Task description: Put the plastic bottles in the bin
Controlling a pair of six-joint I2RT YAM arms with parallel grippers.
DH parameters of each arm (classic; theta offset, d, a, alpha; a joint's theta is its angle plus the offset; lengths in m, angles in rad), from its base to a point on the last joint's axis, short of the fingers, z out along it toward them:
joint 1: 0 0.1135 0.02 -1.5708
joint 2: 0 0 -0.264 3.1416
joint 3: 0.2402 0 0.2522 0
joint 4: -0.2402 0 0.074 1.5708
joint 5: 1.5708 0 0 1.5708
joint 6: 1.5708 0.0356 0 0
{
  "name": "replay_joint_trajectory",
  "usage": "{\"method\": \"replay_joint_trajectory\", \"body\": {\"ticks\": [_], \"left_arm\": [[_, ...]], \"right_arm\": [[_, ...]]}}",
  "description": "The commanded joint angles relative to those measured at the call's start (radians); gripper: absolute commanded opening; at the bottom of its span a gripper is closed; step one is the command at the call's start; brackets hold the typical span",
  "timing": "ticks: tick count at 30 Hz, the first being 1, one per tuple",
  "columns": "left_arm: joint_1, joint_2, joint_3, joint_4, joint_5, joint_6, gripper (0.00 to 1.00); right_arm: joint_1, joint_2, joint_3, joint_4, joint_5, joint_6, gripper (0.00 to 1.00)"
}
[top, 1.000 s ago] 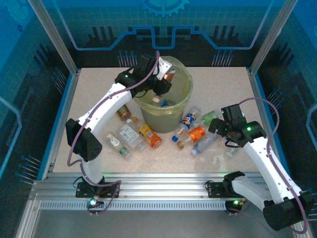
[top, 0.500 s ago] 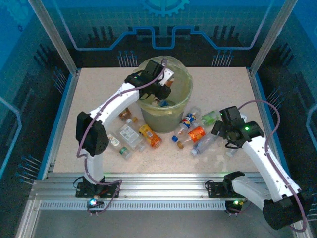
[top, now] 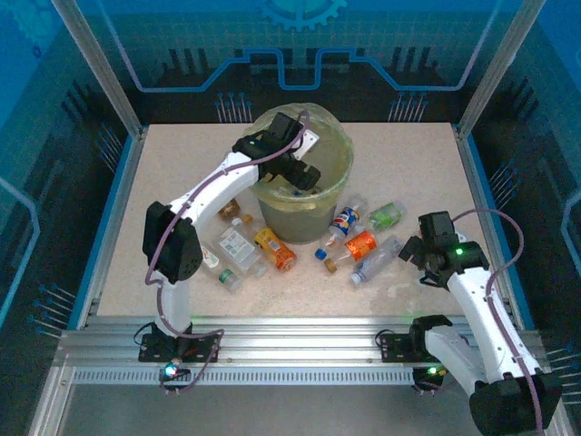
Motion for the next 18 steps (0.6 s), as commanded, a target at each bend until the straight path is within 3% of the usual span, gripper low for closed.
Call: {"method": "replay_joint_trajectory", "body": {"ticks": [1, 10, 18], "left_arm": [[0.005, -0.06, 0.042, -0.027, -0.014, -0.013, 0.98], [0.004, -0.207, 0.012, -0.017, 0.004, -0.078, 0.99], [0.003, -0.442, -0.16, 0.096, -0.002, -0.164, 0.99]], "right_arm": [[-0.035, -0.012, -0.021, 0.04, -0.068, -0.027, 1.0], [-0.063, -0.005, -0.046, 0.078, -0.118, -0.048, 0.98], [-0.131, 0.0, -0.052, 0.079, -0.11, -0.088, 0.94]]}}
